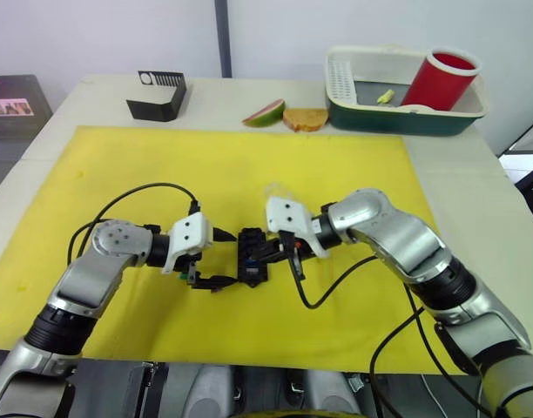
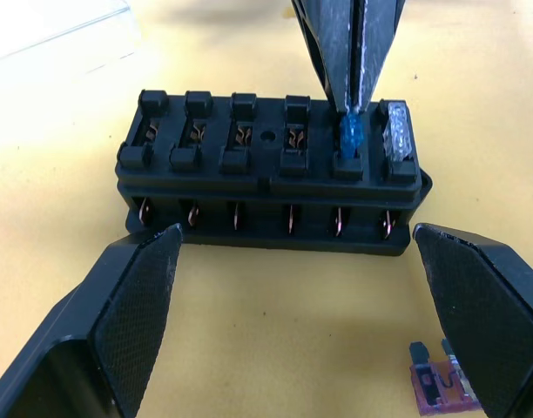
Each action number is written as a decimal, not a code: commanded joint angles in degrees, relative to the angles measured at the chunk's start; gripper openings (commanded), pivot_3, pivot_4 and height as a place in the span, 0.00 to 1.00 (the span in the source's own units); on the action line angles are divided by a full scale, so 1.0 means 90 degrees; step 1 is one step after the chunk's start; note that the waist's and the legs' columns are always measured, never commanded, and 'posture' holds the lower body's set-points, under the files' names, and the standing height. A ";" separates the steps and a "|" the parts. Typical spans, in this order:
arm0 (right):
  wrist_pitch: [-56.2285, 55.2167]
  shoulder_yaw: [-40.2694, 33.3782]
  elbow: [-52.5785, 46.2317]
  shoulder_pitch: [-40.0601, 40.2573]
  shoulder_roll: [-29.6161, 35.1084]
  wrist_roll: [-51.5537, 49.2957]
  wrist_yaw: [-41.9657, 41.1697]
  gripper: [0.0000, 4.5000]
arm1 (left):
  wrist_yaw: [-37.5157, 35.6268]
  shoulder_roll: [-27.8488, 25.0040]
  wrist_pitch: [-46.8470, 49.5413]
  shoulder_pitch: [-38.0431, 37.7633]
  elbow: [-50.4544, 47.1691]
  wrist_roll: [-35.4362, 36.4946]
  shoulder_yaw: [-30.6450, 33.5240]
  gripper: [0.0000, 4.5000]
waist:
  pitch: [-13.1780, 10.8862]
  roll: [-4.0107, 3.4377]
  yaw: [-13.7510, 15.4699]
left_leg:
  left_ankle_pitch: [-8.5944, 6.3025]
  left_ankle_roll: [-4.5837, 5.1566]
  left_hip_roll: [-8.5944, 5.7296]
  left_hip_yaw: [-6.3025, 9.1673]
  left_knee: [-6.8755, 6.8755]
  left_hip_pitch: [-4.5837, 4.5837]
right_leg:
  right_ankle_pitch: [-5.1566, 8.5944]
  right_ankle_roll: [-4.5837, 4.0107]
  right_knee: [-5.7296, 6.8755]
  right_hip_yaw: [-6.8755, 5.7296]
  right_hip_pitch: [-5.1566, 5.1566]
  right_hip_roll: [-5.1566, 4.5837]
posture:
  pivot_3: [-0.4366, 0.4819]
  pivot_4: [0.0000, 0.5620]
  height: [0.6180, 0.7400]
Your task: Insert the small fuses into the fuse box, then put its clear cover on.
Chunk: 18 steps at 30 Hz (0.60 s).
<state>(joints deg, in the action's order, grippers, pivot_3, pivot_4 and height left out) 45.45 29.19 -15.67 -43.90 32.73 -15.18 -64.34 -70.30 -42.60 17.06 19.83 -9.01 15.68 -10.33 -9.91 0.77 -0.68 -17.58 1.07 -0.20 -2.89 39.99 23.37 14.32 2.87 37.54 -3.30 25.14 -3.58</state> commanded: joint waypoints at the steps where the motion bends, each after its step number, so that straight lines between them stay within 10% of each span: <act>1: -0.0126 0.0182 -0.0099 0.0047 0.0072 0.0191 0.0012 0.01 | -0.0014 -0.0052 -0.0003 -0.0010 -0.0182 0.0110 0.0111 1.00 | 0.0000 0.0000 0.0000 | 0.0000 0.0000 0.0000 0.0000 0.0000 0.0000 | 0.0000 0.0000 0.0000 0.0000 0.0000 0.0000 | 0.48 0.27 1.00; 18: -0.0390 0.0483 0.0178 0.0164 0.0180 0.0672 -0.0050 0.01 | 0.0026 -0.0033 0.0039 -0.0021 -0.0186 0.0113 0.0119 1.00 | 0.0002 -0.0001 0.0002 | 0.0000 0.0000 0.0000 0.0000 0.0000 -0.0009 | 0.0000 0.0000 0.0000 0.0000 -0.0011 0.0000 | 0.48 0.27 1.00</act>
<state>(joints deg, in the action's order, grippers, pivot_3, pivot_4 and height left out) 41.19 31.25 -15.49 -43.40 33.01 -11.31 -64.58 -70.17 -42.60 17.35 19.81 -9.11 15.70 -10.33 -9.90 0.76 -0.66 -17.58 1.07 -0.20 -2.89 39.99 23.27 14.32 2.88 37.53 -3.30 25.03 -3.57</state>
